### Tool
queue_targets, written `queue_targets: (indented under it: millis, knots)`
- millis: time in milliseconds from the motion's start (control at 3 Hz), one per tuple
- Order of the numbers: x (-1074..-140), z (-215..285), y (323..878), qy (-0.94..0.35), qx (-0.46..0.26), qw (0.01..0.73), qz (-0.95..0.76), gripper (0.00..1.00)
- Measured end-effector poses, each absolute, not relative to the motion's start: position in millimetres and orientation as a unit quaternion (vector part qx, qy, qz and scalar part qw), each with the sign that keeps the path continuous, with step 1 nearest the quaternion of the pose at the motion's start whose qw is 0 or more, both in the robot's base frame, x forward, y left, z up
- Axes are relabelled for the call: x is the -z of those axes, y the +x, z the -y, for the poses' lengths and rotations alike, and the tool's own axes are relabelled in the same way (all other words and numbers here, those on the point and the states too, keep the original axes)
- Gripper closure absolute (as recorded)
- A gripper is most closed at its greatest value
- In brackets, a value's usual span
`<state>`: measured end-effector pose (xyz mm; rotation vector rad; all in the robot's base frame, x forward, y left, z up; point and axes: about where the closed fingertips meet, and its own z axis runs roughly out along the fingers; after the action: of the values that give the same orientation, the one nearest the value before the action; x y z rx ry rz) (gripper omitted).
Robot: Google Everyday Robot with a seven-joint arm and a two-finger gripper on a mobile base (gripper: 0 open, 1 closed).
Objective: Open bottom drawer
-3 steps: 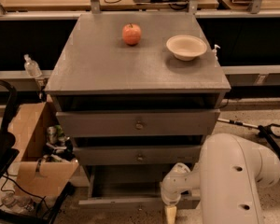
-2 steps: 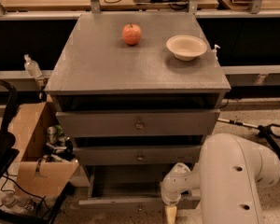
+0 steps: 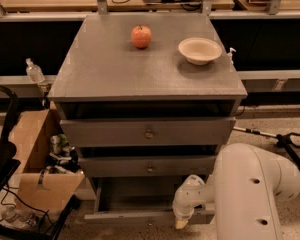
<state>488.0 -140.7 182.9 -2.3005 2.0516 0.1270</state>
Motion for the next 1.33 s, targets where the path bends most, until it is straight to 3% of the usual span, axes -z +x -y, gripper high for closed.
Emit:
queue_targets:
  millis: [333, 667, 1333]
  knots:
    - [-181.3, 140.2, 461.3, -0.739, -0.058, -0.004, -0.671, 0.81]
    - [-179.5, 141.0, 449.9, -0.733, -0.069, -0.013, -0.676, 1.0]
    - [-183.8, 141.0, 449.9, -0.733, -0.069, -0.013, -0.676, 1.0]
